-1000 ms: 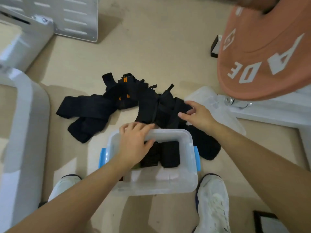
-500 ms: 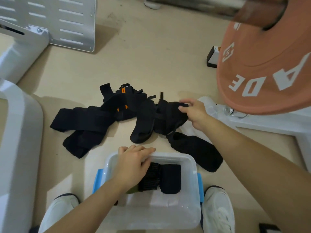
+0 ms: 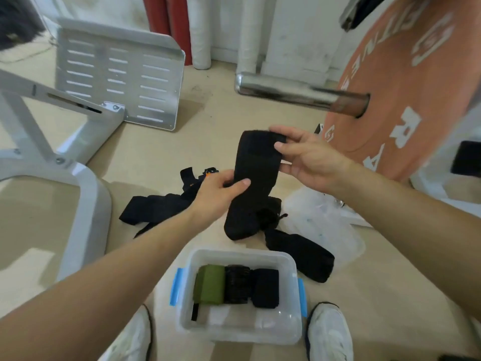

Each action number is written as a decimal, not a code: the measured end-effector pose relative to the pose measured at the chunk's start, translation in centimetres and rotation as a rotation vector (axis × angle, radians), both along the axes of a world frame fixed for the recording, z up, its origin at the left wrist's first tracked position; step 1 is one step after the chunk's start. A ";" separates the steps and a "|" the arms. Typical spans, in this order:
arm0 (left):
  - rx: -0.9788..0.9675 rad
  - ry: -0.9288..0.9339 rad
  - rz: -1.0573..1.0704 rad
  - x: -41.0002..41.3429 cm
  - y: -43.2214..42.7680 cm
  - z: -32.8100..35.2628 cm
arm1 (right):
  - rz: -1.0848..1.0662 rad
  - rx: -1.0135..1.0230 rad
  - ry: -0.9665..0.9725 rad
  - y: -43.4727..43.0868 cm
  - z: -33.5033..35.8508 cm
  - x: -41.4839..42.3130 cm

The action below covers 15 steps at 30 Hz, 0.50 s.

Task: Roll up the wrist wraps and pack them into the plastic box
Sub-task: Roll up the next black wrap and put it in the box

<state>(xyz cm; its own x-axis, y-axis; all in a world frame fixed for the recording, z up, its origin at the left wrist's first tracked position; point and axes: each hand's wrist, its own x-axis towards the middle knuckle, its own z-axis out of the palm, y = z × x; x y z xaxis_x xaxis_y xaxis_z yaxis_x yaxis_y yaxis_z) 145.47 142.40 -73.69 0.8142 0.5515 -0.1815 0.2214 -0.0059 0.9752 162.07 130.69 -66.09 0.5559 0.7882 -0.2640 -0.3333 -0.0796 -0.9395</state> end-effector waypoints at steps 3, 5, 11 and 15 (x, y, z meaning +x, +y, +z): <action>-0.126 -0.045 0.036 -0.4 1.0 4.0 | 0.026 0.044 0.009 -0.8 4.0 -1.0; -0.105 -0.051 0.070 -1.1 1.5 6.6 | 0.047 -0.031 -0.080 -1.6 6.0 -1.5; -0.266 -0.005 0.071 -3.4 2.4 12.5 | 0.219 -0.308 -0.318 -3.9 6.5 -4.0; -0.443 -0.103 0.088 -5.1 2.3 13.3 | 0.382 -0.274 -0.290 -3.5 4.2 -8.5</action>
<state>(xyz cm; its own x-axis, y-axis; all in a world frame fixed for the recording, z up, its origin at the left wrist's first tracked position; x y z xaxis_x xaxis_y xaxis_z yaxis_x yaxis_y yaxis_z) 140.35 144.74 -60.37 0.7939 0.5067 -0.3361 0.1044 0.4309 0.8964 153.60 127.23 -61.93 0.3246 0.8720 -0.3664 0.0363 -0.3986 -0.9164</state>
